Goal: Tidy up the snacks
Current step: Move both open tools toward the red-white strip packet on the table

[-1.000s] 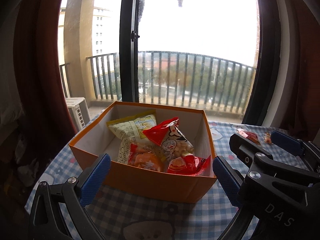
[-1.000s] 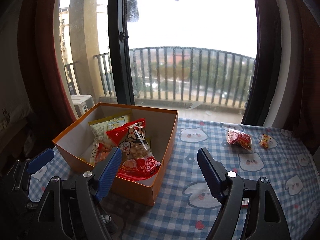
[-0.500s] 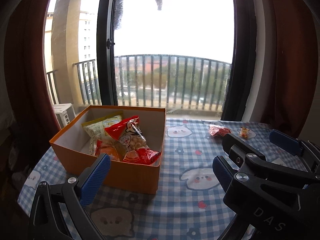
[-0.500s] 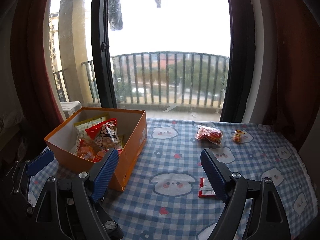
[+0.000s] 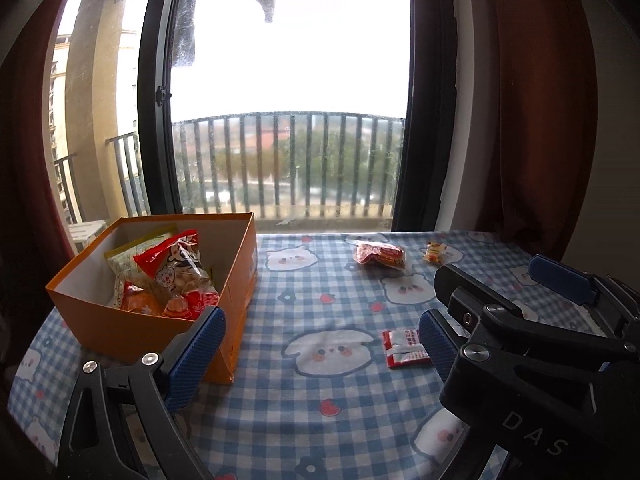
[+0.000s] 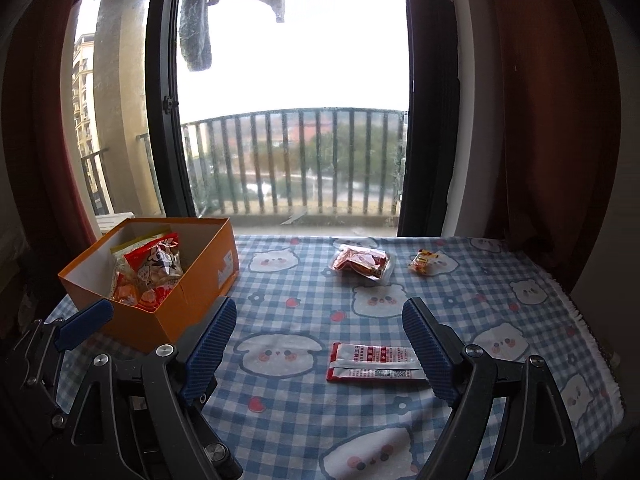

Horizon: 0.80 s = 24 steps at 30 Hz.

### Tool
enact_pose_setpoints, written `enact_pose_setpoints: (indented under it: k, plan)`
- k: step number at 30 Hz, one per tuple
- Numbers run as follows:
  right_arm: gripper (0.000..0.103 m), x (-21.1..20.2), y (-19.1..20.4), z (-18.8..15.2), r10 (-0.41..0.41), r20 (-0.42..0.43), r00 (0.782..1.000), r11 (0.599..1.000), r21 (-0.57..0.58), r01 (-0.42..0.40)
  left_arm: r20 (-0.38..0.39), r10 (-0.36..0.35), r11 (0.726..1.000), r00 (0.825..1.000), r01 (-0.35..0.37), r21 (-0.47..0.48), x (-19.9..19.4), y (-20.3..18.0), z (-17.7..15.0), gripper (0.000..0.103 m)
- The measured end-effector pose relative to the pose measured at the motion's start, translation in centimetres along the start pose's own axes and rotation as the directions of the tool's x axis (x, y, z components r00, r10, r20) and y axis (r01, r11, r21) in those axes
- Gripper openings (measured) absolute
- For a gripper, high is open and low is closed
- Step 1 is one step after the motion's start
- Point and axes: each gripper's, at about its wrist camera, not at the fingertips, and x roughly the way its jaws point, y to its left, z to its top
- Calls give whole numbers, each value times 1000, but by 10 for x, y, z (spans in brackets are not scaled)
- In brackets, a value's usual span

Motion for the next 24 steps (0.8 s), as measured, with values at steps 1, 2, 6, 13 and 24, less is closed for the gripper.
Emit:
enact_pose_setpoints:
  k: [1,2,6,13,24]
  plan:
    - [87,2,-5,-2,-5,-4,1000,1000,5,5,-6,-8,1000,1000,8,5,4,-4,-1,97]
    - [88,3,-9,-4,-6,-7,1000,1000,10,6,-13,-16,1000,1000,16,8,8,-8,-3,97]
    - [87,14,-27,-15,13,-25,1000,1000,18,-13,-55,-64,998,996,65,14,25,-24,-12,97]
    - [87,37,-58,-36,-23,-69,997,999,21,25,-124,-124,989,985,132,61,58,-53,-27,97]
    - [87,87,-104,-68,-47,-187,981,995,80,63,-287,-150,966,946,202,161,122,-82,-50,97]
